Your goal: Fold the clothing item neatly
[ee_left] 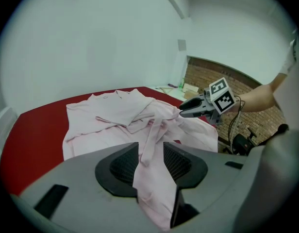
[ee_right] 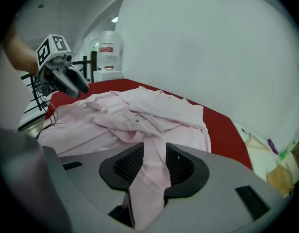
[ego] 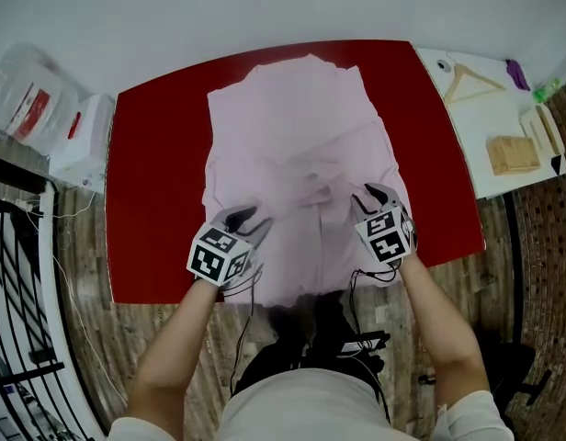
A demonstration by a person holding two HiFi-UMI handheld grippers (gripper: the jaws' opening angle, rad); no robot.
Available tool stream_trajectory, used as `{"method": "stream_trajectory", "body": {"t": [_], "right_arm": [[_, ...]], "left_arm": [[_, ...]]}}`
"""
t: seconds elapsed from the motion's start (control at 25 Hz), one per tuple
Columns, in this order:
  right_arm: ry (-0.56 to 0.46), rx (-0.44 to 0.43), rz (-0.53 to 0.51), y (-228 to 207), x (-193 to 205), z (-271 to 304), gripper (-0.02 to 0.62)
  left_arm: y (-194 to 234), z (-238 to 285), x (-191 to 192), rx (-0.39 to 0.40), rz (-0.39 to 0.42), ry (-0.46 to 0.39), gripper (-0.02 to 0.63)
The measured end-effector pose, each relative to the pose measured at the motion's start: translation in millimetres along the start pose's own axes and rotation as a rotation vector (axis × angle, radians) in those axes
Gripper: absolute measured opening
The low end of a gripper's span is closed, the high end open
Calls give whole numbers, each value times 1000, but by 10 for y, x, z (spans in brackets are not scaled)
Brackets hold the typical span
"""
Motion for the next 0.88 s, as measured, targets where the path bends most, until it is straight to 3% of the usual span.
{"method": "stream_trajectory", "body": {"t": [0.32,0.72,0.88], "right_arm": [[-25,-5,30,374,98,-276,124],[-31,-91,76,1254,256,-464,124],[-4,-172,115,1655,344,-438,123]], "left_arm": [[-183,-447,426,6,-52,-43,140],[-530,-530,985,54,-54,-9,140],[-701,-473,1159,75,-48,15,140]]}}
Point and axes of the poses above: the fingertips, and each gripper's own axes: z forward along the fingers, y to its left, x out of its underside, the point moved 4 cm from there along -z, backward along the fingers, and after that the axes turned 10 degrees about y, right-handed, at the moved point
